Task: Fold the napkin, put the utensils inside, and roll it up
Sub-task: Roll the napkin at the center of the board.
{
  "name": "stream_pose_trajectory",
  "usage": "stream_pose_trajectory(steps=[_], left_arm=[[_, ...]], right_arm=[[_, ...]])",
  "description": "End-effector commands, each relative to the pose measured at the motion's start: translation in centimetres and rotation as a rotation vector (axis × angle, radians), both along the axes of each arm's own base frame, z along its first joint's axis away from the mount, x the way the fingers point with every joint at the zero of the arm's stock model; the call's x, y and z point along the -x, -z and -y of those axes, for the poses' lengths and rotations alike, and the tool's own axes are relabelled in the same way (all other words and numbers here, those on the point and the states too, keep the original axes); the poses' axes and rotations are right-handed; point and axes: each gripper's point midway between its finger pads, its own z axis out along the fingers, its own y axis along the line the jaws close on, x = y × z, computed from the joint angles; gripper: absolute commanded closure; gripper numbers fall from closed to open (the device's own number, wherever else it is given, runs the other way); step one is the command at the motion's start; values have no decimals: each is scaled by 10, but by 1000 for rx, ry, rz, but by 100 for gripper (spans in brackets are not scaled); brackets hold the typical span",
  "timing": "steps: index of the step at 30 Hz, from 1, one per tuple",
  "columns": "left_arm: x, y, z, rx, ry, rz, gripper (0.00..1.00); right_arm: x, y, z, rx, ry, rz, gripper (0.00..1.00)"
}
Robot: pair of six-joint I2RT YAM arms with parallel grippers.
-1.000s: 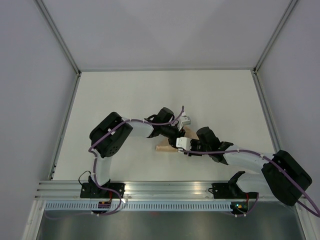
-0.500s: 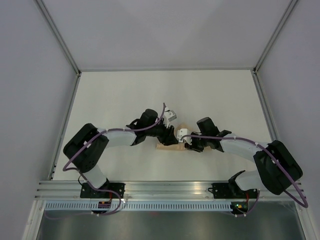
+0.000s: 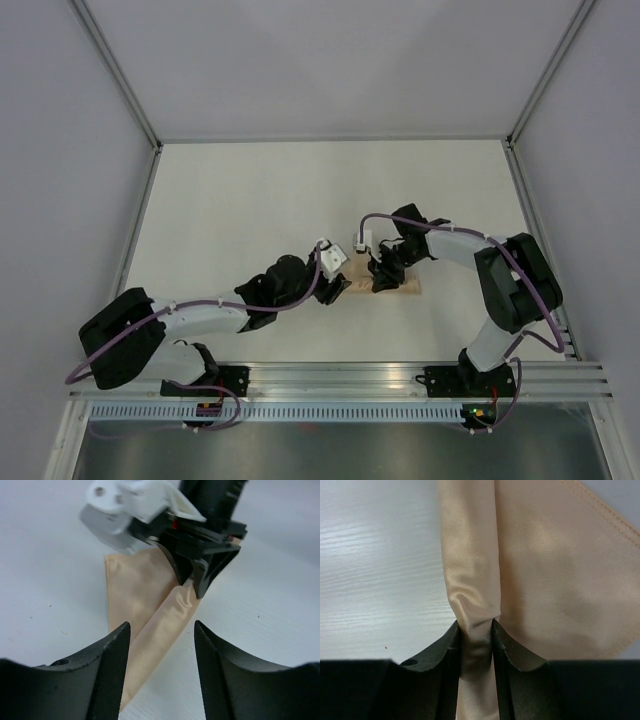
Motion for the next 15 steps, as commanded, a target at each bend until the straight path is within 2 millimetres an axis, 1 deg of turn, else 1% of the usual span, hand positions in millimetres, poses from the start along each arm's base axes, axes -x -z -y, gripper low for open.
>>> stream_pose_trajectory(steps=[1,4,5,6,7,11,14,15], left_arm=[[-6,7,3,-186,-29,182,39],[3,15,16,-248,20,226,37],[5,26,21,-282,35,224,36],[6,28,25,-307,53,248,35],[10,33,30,-329,70,258,34],[13,57,48,-435,123,317,33],[13,63,56,-472,142,358,33],[14,69,57,-485,152,358,33]], right_arm=[[24,28,20,78,-30,-169,89],[20,30,21,82,-27,-188,89],[22,31,22,87,-27,-201,89],[23,33,22,93,-30,-215,89],[21,32,21,90,-35,-213,89],[27,34,26,102,-51,-247,89],[31,38,31,124,-68,-262,90],[31,40,32,133,-70,-268,90]])
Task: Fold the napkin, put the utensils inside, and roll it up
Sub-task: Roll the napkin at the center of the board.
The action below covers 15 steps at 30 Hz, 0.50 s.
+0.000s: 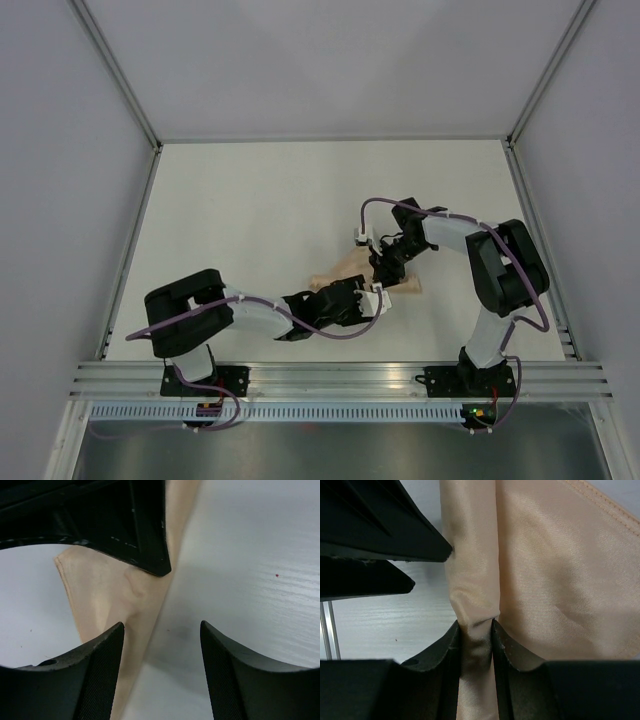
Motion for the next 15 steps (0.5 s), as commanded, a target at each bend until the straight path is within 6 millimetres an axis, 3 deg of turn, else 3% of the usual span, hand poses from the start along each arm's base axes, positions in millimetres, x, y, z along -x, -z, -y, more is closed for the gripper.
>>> stream_pose_trajectory(steps=[1,6,15], left_arm=[[-10,-10,15,-40,34,124,33],[-18,-11,20,-67,31,196,32],[-20,26,15,-217,68,194,33]], right_arm=[[33,41,34,165,-68,-108,90],[34,43,36,176,-82,-128,90],[36,37,36,176,-102,-168,90]])
